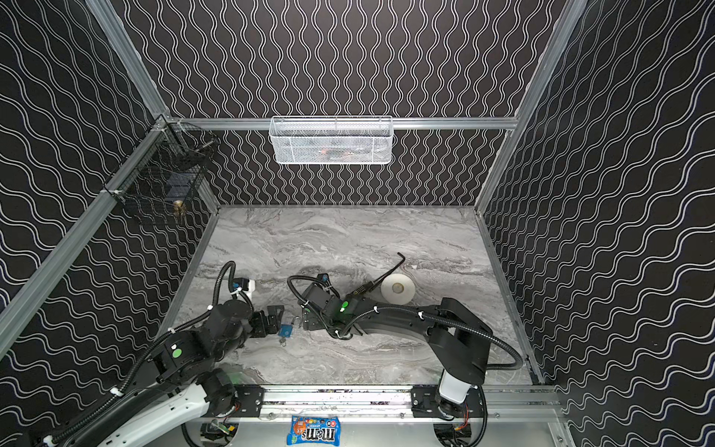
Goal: Unlock with the key
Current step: 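Move the right gripper over the second silver key while the left gripper withdraws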
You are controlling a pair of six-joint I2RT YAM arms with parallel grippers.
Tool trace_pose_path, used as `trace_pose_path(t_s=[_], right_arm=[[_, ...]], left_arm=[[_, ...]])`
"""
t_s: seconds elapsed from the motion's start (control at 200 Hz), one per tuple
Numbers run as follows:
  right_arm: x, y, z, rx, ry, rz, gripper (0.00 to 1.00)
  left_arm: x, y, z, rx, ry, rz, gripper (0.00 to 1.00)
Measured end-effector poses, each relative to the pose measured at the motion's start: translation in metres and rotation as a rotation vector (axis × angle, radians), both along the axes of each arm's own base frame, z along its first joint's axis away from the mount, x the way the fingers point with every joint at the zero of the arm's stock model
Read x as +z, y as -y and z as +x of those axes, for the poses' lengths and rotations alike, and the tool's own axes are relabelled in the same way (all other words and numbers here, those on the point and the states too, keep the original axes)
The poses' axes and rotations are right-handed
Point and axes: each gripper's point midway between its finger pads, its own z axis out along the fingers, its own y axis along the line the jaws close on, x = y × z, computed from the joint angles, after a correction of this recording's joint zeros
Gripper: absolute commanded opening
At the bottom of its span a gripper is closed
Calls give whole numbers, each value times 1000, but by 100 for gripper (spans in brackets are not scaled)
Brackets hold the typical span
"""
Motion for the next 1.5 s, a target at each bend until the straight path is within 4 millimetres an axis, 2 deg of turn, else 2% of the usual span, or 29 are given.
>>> trace_pose_path(t_s=[0.42, 0.686, 0.781, 1.086, 1.501], right_arm=[[-23, -8, 8, -78, -12, -63, 70], [-31, -24, 15, -87, 5, -81, 63], [-40, -23, 16, -91, 1, -110, 60], [-51, -22, 18, -101, 16, -145, 48], [-65, -17, 19, -105, 17, -180, 46]], left_arm=[[3, -11, -8, 42, 5, -50, 99], [3, -17, -11, 66, 11, -68, 99], [3, -18, -12, 71, 9, -71, 99], [-1, -18, -11, 83, -1, -73, 98], [-9, -14, -8, 97, -16, -90, 99]])
